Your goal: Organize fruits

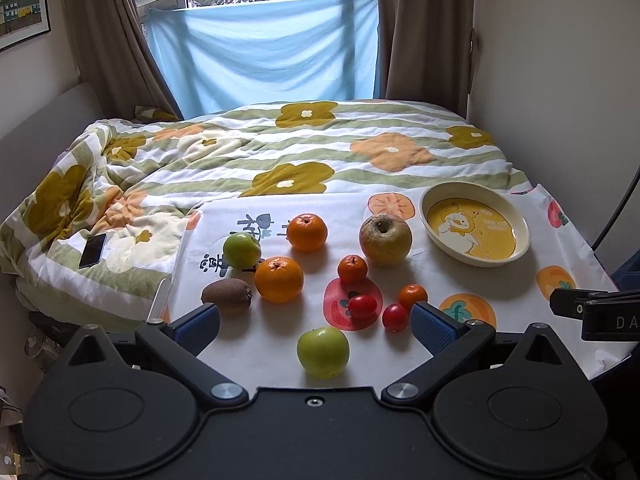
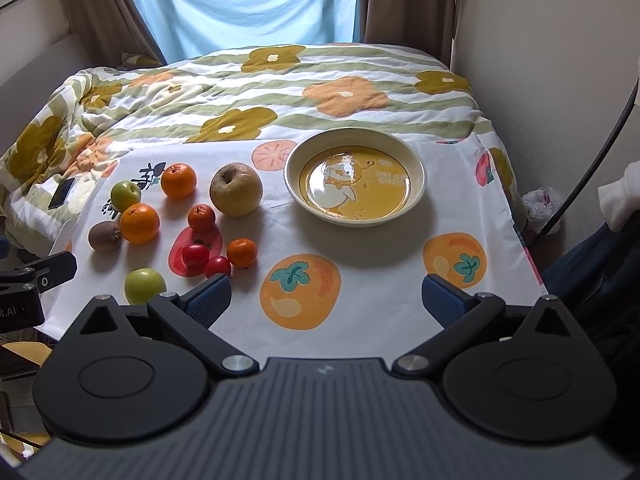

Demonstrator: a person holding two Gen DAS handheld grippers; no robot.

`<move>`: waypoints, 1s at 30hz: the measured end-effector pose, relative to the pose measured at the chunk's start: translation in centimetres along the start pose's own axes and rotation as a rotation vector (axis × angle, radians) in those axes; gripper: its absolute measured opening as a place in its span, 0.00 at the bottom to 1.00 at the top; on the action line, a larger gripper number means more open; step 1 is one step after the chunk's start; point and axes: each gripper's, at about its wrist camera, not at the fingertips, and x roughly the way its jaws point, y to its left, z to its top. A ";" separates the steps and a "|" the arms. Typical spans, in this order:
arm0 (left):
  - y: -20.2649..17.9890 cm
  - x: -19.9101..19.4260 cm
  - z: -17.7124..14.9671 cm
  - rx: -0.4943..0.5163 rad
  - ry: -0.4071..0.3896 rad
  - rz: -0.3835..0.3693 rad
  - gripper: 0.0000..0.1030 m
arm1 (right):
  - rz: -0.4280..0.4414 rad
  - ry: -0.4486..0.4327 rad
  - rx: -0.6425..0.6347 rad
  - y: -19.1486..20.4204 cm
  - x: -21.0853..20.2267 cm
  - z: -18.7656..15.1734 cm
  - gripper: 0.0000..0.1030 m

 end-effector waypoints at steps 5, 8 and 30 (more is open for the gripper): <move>0.0 0.0 0.0 0.001 0.000 0.000 1.00 | 0.005 0.000 0.001 0.3 -0.1 0.1 1.00; 0.0 0.0 0.0 -0.001 0.000 -0.001 1.00 | 0.004 0.000 0.002 0.3 0.0 0.1 1.00; 0.1 0.5 0.0 -0.009 0.007 -0.013 0.99 | 0.007 0.004 0.008 0.4 0.2 0.2 1.00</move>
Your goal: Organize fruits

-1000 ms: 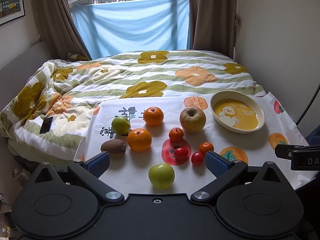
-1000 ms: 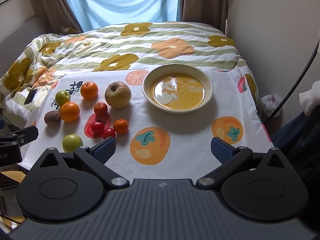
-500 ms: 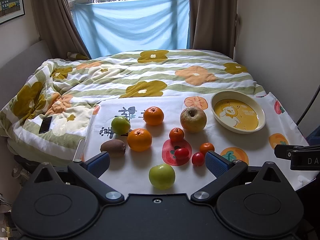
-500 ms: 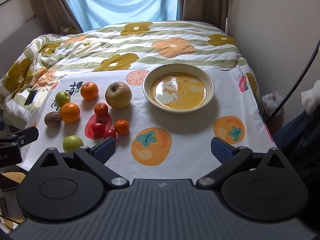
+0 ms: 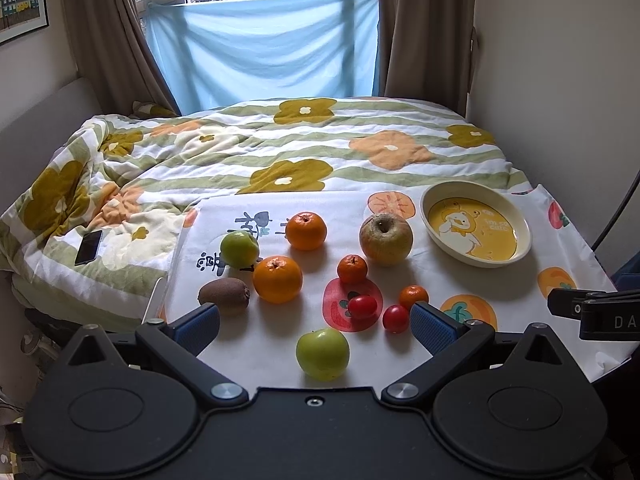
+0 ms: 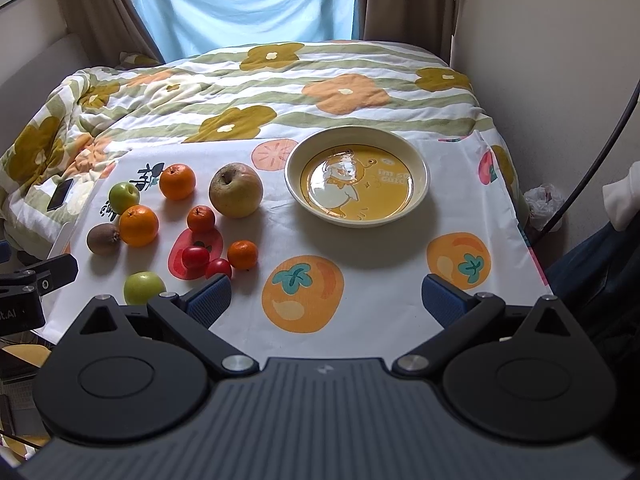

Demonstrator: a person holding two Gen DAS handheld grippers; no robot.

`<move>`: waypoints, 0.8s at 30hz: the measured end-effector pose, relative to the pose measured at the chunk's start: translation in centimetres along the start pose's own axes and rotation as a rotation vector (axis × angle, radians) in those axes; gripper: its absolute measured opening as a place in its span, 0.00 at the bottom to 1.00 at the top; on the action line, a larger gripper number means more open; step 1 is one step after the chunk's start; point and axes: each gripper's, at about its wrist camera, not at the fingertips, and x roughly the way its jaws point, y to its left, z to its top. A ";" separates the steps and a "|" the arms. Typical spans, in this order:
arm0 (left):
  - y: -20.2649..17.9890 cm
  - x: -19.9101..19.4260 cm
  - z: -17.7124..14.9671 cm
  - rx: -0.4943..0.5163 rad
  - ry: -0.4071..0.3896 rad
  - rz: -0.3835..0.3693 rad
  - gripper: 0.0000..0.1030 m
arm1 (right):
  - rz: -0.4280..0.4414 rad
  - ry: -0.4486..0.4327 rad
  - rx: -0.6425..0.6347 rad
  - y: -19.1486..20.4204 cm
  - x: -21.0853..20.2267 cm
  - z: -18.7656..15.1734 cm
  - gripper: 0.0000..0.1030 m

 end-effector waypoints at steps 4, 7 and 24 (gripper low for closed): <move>0.1 0.2 0.0 0.000 0.000 -0.001 0.99 | 0.001 0.003 0.003 -0.1 0.1 0.0 1.00; 0.1 0.2 0.0 0.000 0.001 0.000 0.99 | 0.001 0.002 0.002 -0.2 0.3 0.0 1.00; 0.3 0.3 0.1 0.004 0.010 -0.002 0.99 | 0.015 0.012 0.031 -0.7 1.2 0.0 1.00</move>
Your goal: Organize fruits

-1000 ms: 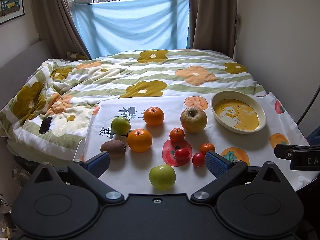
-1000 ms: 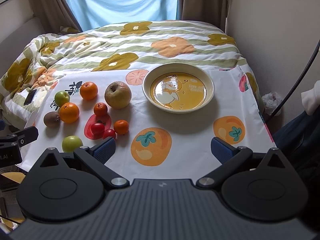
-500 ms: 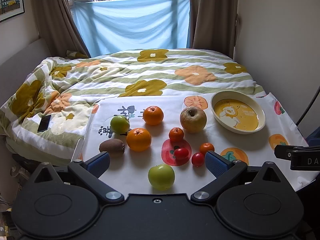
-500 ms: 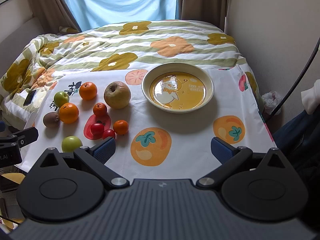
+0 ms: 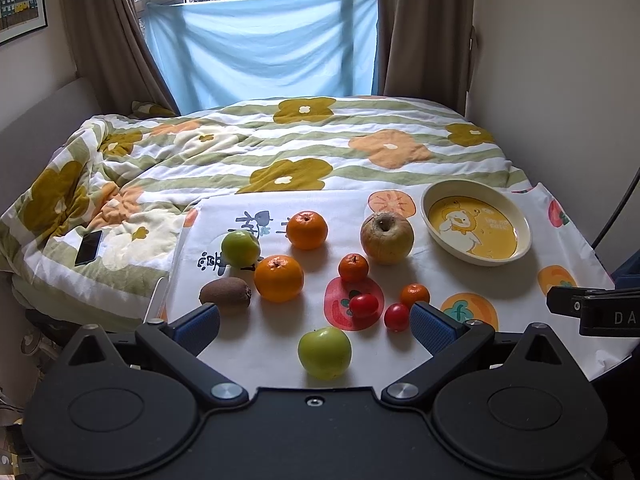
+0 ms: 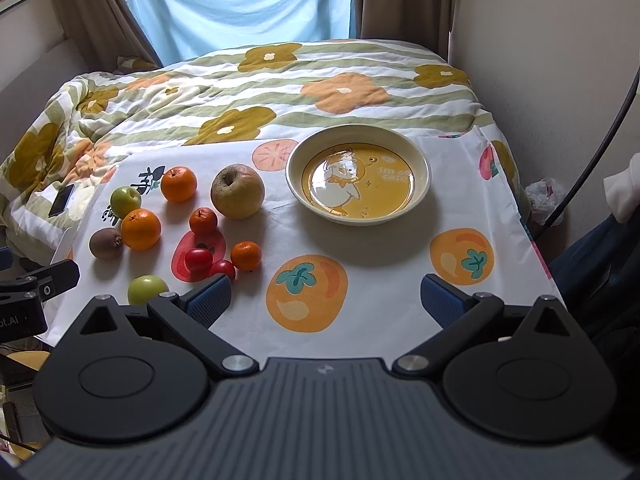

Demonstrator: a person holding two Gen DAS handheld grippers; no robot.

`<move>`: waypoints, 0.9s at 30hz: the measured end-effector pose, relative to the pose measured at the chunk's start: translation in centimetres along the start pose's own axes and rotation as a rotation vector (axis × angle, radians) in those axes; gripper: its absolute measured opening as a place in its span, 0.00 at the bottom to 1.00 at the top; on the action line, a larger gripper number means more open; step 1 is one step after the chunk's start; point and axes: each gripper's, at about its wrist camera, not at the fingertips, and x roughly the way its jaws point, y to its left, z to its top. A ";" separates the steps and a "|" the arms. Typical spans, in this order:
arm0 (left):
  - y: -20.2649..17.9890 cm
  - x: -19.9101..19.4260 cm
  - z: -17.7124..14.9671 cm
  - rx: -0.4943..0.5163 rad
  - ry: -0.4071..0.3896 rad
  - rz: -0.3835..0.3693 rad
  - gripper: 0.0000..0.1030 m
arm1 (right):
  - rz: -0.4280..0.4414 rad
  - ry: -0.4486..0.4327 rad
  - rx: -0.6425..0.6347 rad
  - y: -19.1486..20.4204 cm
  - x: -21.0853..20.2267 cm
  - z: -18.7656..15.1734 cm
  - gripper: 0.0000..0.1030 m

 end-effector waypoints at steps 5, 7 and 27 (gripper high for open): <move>0.6 0.4 0.0 0.002 0.020 -0.019 0.99 | 0.013 0.017 0.018 0.2 0.4 -0.1 1.00; 0.9 0.8 -0.4 0.004 0.026 -0.030 0.99 | 0.021 0.017 0.024 0.3 0.7 -0.3 1.00; -0.8 10.1 -3.7 -0.126 0.123 0.110 0.90 | 0.199 0.021 -0.114 0.7 11.9 -0.4 1.00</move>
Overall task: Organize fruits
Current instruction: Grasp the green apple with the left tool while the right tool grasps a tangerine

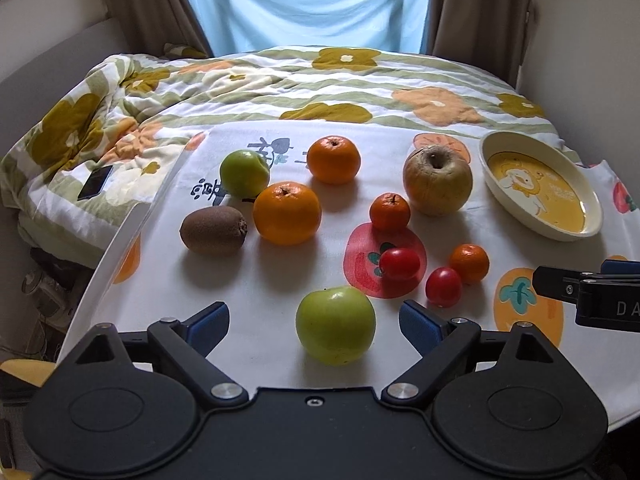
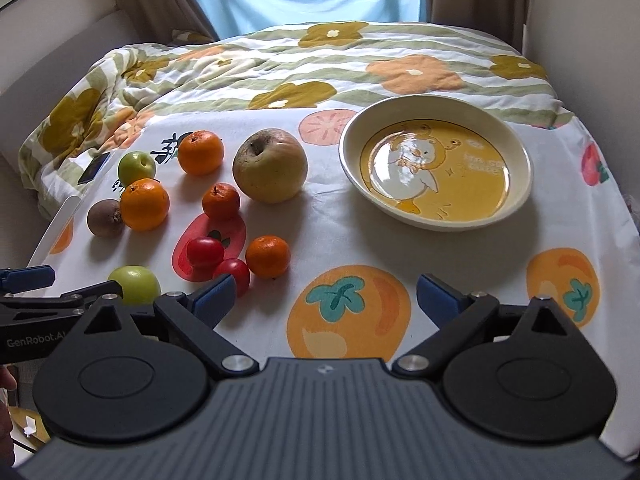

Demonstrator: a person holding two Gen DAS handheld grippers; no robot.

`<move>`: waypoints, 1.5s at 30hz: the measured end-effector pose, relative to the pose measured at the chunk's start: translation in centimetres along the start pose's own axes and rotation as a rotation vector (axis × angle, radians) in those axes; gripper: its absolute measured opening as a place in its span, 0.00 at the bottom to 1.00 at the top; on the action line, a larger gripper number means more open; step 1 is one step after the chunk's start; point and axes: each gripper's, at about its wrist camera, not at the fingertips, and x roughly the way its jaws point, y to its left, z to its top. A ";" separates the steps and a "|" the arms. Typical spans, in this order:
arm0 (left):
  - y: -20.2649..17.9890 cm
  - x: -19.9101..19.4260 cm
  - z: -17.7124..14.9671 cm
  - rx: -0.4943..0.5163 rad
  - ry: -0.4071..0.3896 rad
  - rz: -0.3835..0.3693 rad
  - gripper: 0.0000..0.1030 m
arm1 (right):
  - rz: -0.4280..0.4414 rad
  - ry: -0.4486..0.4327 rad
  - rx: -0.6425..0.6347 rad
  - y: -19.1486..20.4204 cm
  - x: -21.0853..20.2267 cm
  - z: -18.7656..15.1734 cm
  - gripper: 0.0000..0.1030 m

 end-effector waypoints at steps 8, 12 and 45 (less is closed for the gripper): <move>-1.5 2.9 -0.9 -0.084 0.039 0.077 0.83 | 0.117 0.025 -0.081 -0.8 4.3 0.9 0.94; -2.0 3.5 -1.2 -0.101 0.042 0.105 0.83 | 0.154 0.035 -0.105 -0.8 5.4 1.2 0.92; -2.2 5.0 -0.6 -0.141 0.074 0.099 0.58 | 0.336 0.098 -0.094 -0.1 8.3 2.9 0.50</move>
